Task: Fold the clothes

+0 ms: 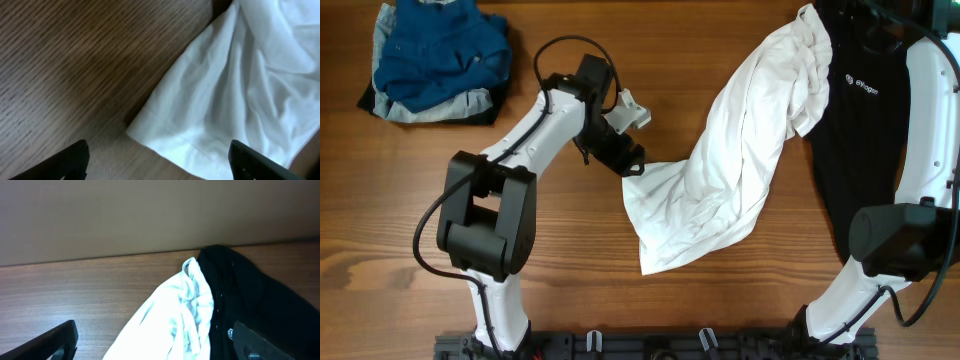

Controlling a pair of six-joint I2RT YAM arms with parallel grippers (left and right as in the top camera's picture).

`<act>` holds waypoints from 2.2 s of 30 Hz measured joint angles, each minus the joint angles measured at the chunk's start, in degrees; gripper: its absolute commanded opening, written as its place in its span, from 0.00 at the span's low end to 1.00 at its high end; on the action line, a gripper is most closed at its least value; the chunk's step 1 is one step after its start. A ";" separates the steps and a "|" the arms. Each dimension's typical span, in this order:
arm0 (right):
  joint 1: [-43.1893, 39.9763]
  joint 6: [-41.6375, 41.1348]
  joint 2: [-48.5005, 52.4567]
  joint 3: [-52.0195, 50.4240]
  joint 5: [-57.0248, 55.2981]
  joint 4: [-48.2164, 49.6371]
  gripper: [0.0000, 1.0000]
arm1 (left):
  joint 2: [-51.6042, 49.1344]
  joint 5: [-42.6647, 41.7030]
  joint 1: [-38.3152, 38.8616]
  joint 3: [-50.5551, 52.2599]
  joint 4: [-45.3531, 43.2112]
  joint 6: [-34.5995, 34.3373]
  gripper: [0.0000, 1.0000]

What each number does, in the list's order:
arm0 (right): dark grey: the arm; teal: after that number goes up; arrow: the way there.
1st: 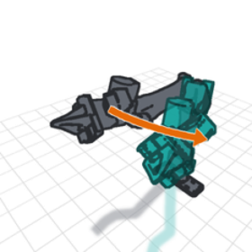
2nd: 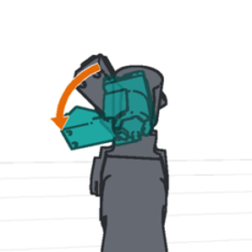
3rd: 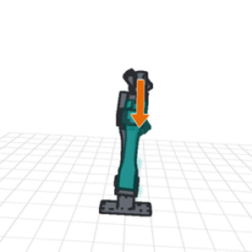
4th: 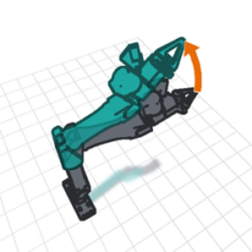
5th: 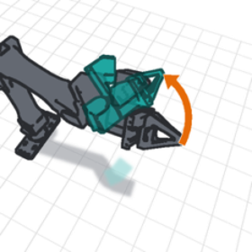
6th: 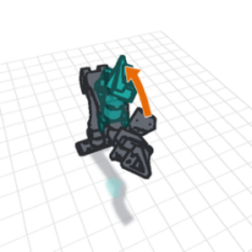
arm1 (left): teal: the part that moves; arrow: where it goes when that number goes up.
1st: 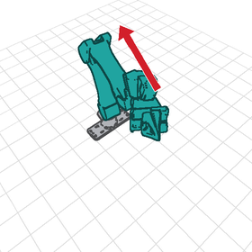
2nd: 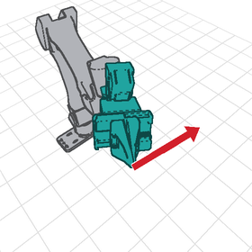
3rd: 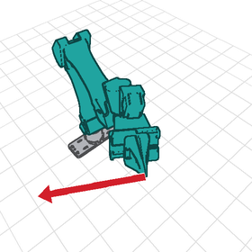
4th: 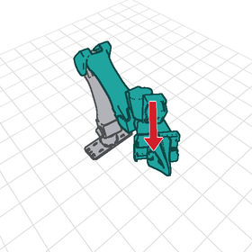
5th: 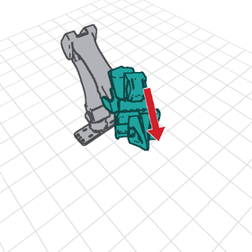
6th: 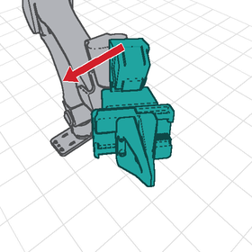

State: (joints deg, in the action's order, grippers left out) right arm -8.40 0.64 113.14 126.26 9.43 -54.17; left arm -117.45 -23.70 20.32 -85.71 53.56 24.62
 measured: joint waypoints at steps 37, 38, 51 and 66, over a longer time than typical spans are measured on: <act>0.00 0.00 0.00 0.00 0.66 -0.76 1.00 | -2.78 18.03 7.39 2.80 -4.96 -7.80 0.04; 0.00 0.00 0.00 0.00 0.66 -0.76 1.00 | -2.78 17.84 7.32 2.84 -4.96 -8.63 0.04; 0.37 0.00 0.00 0.00 4.39 -1.38 1.00 | 6.23 24.13 1.38 -3.13 -3.50 -19.85 0.04; 4.52 -1.16 0.79 -14.23 4.76 3.17 0.98 | 31.12 30.08 -10.67 -11.93 -8.98 -22.69 0.04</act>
State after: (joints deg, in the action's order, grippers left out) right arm -3.88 -0.51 113.93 112.03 14.20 -51.00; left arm -86.32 6.37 9.65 -97.65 44.58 1.93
